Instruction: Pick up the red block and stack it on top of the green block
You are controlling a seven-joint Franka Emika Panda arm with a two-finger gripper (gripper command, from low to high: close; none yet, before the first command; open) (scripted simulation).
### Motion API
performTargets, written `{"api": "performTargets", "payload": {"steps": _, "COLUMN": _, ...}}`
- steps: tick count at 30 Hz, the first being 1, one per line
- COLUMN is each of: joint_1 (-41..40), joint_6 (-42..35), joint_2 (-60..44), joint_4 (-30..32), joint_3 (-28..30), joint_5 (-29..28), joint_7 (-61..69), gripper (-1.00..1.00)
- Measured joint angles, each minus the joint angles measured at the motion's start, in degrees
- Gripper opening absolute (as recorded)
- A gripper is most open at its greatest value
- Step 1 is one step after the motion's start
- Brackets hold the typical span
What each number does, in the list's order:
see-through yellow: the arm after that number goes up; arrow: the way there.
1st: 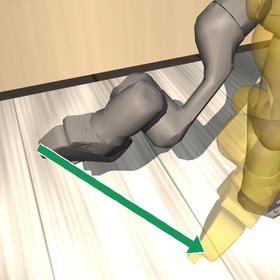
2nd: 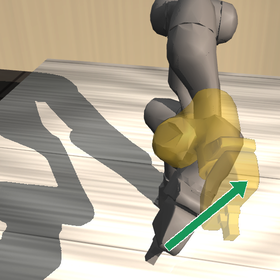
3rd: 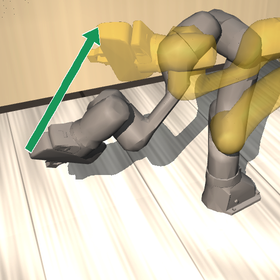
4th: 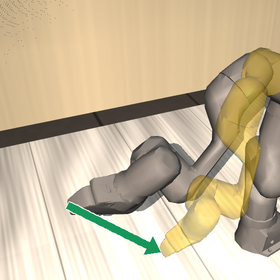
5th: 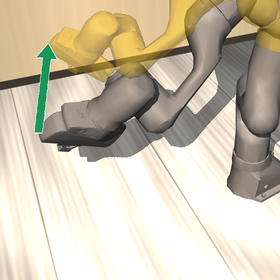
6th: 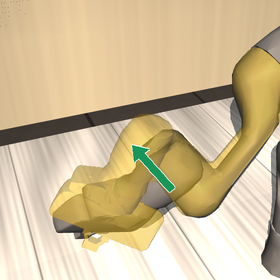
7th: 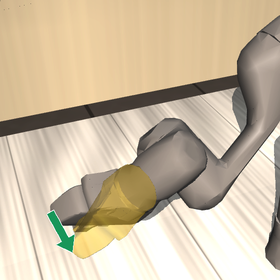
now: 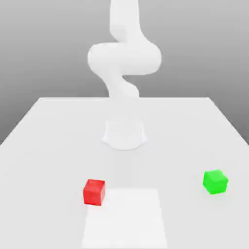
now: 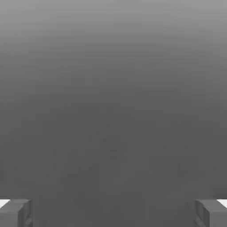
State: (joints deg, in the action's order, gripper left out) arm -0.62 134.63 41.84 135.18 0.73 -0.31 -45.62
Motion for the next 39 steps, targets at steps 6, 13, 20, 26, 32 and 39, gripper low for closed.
{"api": "performTargets", "payload": {"steps": 6, "joint_1": -1.91, "joint_6": 8.14, "joint_2": -11.60, "joint_4": 9.39, "joint_3": 2.08, "joint_5": -0.72, "joint_7": 0.67, "gripper": 0.00}}
{"api": "performTargets", "payload": {"steps": 13, "joint_1": -4.22, "joint_6": 17.91, "joint_2": -25.65, "joint_4": 20.54, "joint_3": 4.68, "joint_5": -1.33, "joint_7": 1.64, "gripper": 0.00}}
{"api": "performTargets", "payload": {"steps": 20, "joint_1": -5.93, "joint_6": 30.54, "joint_2": -43.00, "joint_4": 28.48, "joint_3": 6.30, "joint_5": 1.05, "joint_7": 4.53, "gripper": 0.00}}
{"api": "performTargets", "payload": {"steps": 26, "joint_1": -8.60, "joint_6": 39.06, "joint_2": -53.10, "joint_4": 27.29, "joint_3": 2.50, "joint_5": 5.79, "joint_7": 7.99, "gripper": -1.00}}
{"api": "performTargets", "payload": {"steps": 32, "joint_1": -8.92, "joint_6": 39.22, "joint_2": -53.30, "joint_4": 27.27, "joint_3": 2.25, "joint_5": 5.62, "joint_7": 7.84, "gripper": -1.00}}
{"api": "performTargets", "payload": {"steps": 39, "joint_1": -8.78, "joint_6": 28.09, "joint_2": -40.22, "joint_4": 29.16, "joint_3": 3.85, "joint_5": -0.08, "joint_7": 3.74, "gripper": -1.00}}
